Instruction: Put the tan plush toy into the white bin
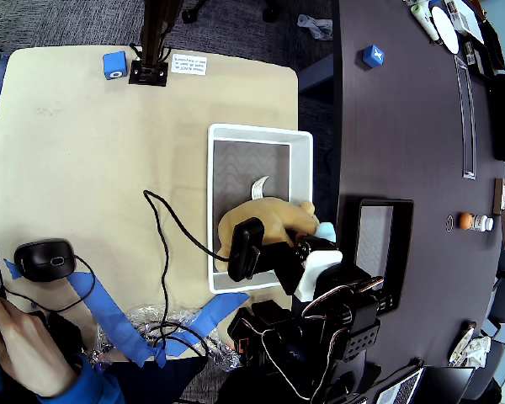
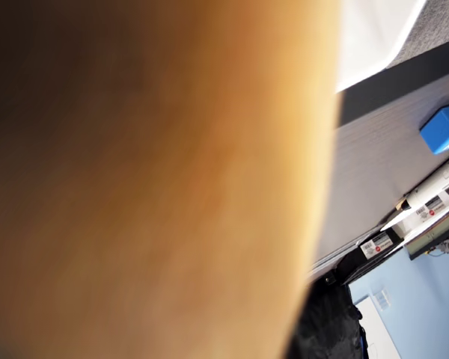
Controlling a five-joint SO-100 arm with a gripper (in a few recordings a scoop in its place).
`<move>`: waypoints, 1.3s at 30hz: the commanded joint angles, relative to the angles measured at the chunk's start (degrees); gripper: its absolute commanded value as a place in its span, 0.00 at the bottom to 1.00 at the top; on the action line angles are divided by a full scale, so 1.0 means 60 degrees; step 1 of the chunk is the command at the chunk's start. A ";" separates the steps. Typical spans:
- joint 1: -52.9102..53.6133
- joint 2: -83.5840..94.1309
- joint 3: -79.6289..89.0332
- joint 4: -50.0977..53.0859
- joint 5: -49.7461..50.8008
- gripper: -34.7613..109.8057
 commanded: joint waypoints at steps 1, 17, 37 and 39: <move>0.0264 0.0396 -0.0029 0.0044 -0.0088 0.38; 0.0776 0.0396 -0.0059 0.0176 -0.0103 0.65; 0.0630 0.1494 -0.1289 0.0923 -0.0088 0.78; 0.0630 0.1465 -0.1567 0.0952 -0.0088 0.78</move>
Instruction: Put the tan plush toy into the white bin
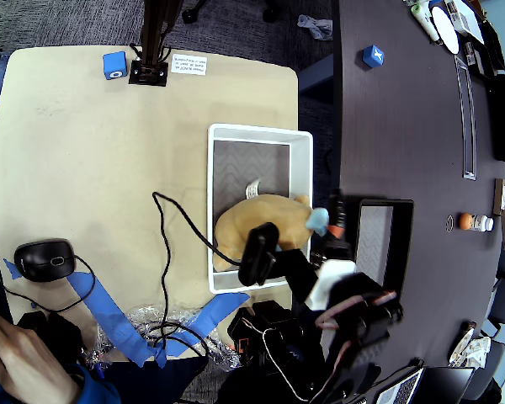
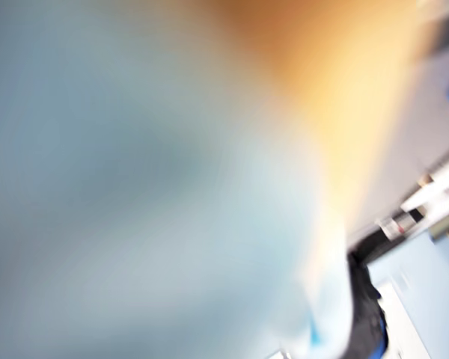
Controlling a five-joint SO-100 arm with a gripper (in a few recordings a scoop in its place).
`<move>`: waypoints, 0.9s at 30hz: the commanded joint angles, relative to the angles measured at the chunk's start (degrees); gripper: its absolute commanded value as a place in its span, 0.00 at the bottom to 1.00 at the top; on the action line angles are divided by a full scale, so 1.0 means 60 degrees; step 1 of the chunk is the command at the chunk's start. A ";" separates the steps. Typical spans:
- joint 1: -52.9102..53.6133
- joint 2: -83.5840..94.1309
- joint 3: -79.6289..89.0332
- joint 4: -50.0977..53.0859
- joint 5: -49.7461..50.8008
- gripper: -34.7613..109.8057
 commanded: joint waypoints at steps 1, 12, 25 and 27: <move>0.0103 0.0601 -0.1157 0.0161 -0.0073 0.78; 0.0278 0.0586 -0.2095 0.0161 -0.0073 0.78; 0.2915 0.0732 -0.2886 0.0146 0.0000 0.78; 0.3311 0.0923 -0.2827 0.0146 0.0000 0.78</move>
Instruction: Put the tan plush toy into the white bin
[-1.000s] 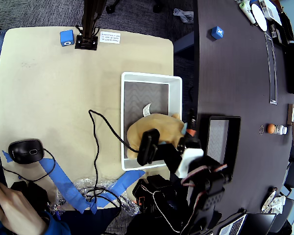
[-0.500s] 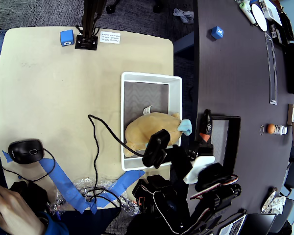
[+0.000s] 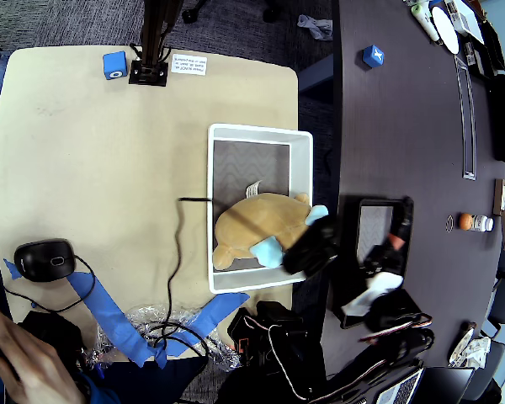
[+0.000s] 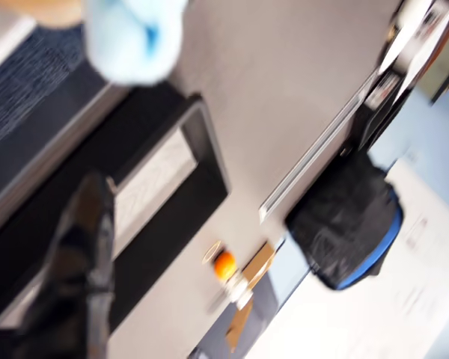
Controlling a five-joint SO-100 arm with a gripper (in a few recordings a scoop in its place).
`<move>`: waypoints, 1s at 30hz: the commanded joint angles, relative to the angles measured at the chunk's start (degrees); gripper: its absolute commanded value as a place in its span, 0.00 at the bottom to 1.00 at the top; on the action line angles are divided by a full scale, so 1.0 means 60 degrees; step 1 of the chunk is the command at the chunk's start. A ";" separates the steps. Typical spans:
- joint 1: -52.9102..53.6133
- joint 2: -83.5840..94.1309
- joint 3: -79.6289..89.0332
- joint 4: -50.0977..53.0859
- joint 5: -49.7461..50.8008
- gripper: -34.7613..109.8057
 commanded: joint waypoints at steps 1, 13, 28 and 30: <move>0.0981 0.0996 -0.0630 0.0029 -0.0103 0.78; 0.2476 0.1890 0.0220 0.0015 -0.0073 0.78; 0.2725 0.3413 0.1729 0.0000 -0.0044 0.78; 0.2725 0.3721 0.1787 0.0000 -0.0044 0.78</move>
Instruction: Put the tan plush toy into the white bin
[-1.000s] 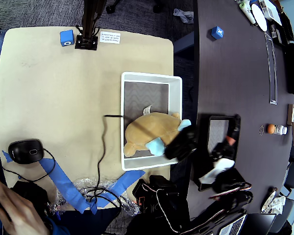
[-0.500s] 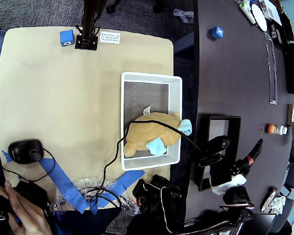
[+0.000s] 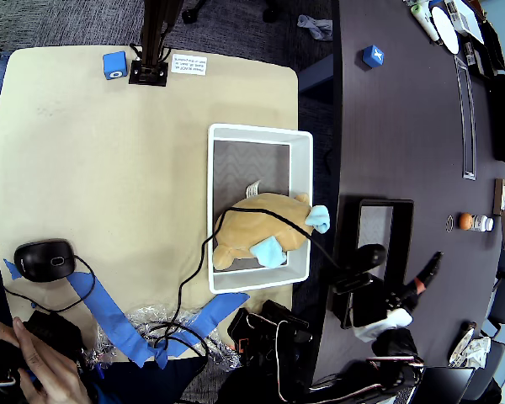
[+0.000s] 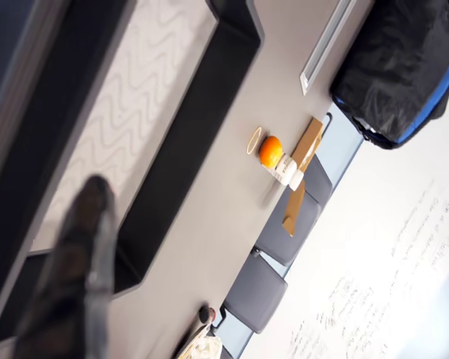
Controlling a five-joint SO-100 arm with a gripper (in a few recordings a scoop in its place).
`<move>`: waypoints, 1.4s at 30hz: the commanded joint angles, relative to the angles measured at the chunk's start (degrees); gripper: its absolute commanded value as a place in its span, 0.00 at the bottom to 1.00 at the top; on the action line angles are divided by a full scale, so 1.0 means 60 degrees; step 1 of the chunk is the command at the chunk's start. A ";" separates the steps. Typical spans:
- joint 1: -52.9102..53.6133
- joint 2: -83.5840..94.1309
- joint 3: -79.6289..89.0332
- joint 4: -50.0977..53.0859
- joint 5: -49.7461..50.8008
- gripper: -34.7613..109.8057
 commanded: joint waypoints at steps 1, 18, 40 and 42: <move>0.0103 0.0791 -0.0059 0.0000 -0.0044 0.78; 0.0029 0.1099 0.0059 0.0000 -0.0044 0.78; 0.0103 0.1216 0.0059 0.0000 -0.0059 0.78; 0.0117 0.1216 0.0059 0.0000 -0.0059 0.78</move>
